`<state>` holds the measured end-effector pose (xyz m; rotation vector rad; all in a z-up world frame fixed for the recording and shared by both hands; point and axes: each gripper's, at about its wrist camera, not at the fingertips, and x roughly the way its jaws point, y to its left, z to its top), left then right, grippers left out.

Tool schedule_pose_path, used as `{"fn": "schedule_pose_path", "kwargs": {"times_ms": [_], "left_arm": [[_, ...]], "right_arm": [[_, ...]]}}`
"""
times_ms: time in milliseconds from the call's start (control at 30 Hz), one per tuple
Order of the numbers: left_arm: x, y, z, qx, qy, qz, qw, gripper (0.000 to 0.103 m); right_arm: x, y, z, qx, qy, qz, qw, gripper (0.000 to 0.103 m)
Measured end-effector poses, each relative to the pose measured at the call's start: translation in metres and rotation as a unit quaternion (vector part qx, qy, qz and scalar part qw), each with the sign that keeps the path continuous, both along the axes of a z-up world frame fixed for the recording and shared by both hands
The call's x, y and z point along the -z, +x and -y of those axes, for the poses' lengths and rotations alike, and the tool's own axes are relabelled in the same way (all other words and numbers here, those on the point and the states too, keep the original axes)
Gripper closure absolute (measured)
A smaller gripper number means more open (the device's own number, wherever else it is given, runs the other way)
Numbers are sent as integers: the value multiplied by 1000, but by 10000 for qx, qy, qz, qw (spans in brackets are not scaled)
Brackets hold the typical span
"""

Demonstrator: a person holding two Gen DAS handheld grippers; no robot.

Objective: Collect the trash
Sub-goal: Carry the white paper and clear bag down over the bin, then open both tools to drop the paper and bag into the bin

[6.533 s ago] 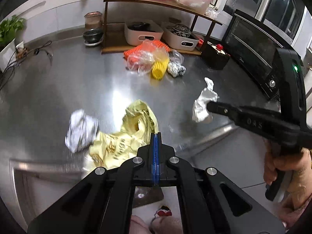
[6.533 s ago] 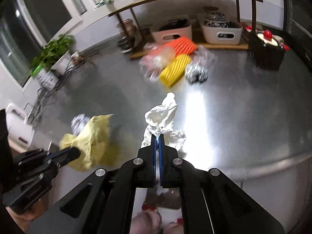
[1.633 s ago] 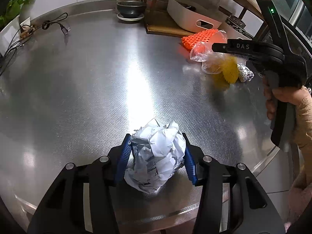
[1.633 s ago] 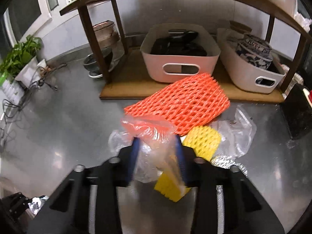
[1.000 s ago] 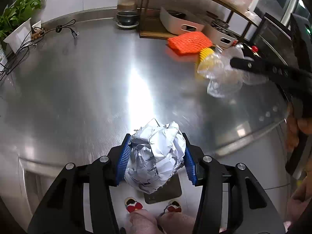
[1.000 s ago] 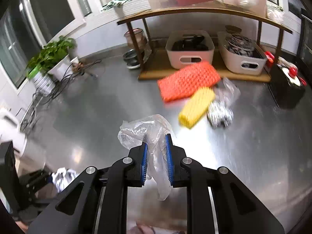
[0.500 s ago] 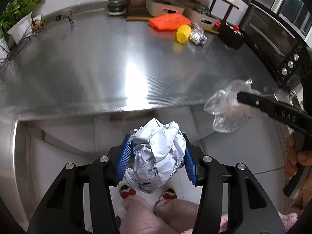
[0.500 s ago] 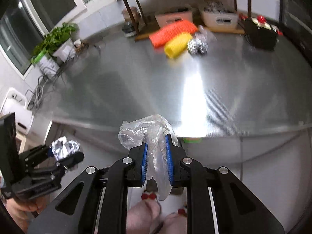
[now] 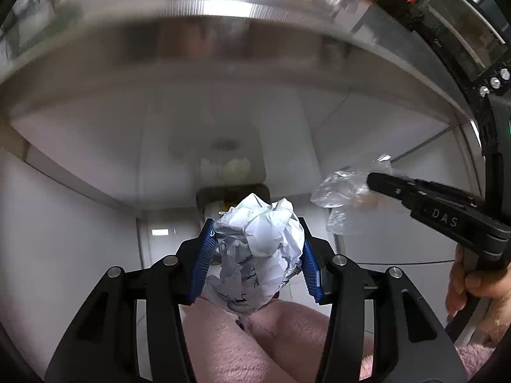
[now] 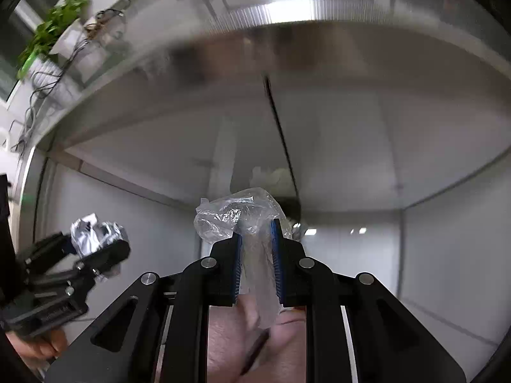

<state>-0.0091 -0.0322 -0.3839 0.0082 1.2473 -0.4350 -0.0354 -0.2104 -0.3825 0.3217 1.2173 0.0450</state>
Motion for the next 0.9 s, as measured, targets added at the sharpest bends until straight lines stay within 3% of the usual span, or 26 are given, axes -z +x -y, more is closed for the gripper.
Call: {"fn": "schedule_pose_path", "kwargs": {"times_ms": [233,500,700,867,900], "left_arm": [[62,9,2,-75,54,-338,9994,56],[118,24,18,171,307,-691,9970,56],[144,27,22,277,410,-881,9949,55],[147,31,23,325,421,-978,9938,53],[147,32,23,319,424,-979,9938,52]], "right_arm": [[61,14,-10,191,286,-400,9986,85],[104,26,-29,-90,-145,-703,9974,82],[123,40,-35,-92,-334,-878,9955,82],[130,49,-30,97,-246,-987,9948,82],[130,50,-28,130,-229,-989,9948,76]]}}
